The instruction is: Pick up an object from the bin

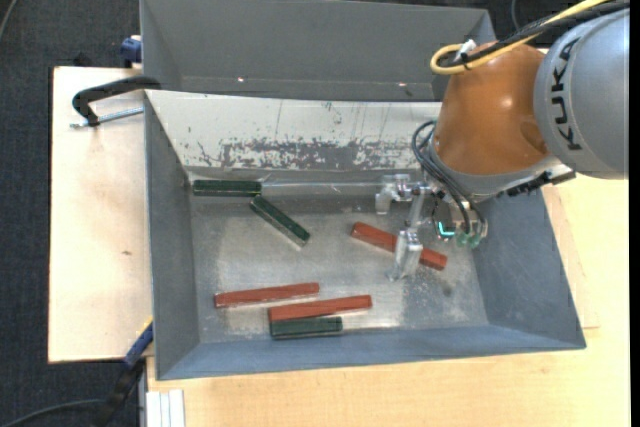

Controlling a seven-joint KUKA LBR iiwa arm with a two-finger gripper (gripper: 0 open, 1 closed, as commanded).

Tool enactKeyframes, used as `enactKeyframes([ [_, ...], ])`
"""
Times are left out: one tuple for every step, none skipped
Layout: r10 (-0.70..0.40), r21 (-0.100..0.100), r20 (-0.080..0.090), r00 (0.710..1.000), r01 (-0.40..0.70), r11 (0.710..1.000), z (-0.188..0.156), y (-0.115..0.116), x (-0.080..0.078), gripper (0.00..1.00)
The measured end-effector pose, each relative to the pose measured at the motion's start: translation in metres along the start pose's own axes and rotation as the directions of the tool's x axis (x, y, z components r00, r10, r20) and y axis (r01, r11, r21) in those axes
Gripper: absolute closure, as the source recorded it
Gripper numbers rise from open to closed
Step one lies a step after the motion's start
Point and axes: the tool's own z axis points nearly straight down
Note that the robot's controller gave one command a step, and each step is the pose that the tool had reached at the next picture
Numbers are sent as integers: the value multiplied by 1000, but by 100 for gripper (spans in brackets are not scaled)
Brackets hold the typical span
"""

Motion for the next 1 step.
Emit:
enactKeyframes([
  [-26, 1, 9, 1000, 26, 1000, 85, -32, -52, 0],
])
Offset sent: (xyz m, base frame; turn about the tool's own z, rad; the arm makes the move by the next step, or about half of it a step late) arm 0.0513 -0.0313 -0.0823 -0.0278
